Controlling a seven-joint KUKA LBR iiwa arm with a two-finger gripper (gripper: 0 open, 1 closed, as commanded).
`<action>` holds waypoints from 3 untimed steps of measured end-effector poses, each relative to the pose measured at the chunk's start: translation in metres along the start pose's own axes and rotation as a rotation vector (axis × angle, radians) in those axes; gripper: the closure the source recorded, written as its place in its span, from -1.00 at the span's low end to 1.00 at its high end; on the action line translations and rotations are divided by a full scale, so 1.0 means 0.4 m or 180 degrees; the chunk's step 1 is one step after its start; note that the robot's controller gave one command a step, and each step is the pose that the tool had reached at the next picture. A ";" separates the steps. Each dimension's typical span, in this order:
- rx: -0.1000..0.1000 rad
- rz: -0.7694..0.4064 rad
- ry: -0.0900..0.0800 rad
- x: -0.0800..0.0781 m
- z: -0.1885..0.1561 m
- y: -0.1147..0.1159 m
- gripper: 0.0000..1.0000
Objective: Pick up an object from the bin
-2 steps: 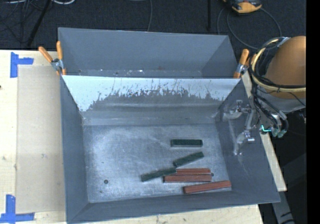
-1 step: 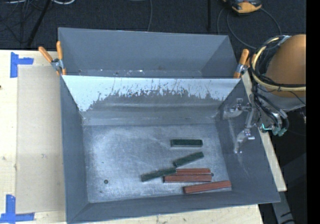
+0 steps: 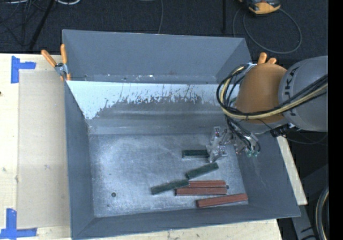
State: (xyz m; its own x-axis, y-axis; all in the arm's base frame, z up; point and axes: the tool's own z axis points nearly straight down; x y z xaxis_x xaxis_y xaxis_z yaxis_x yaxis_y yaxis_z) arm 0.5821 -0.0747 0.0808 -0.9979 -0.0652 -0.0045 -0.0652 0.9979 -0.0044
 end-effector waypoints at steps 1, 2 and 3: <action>0.0001 -0.0003 0.0004 0.001 0.000 0.000 -1.00; 0.0001 -0.0006 0.0004 0.001 0.001 0.001 -1.00; 0.0019 0.0483 -0.0038 -0.039 -0.002 0.085 1.00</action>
Offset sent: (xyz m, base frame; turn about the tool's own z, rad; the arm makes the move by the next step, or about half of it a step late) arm 0.0000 0.0000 0.0000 0.0000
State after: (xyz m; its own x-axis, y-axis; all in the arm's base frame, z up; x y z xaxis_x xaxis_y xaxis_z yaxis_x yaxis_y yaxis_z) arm 0.5953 -0.0396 0.0813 -0.9961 0.0864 -0.0175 0.0866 0.9962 -0.0088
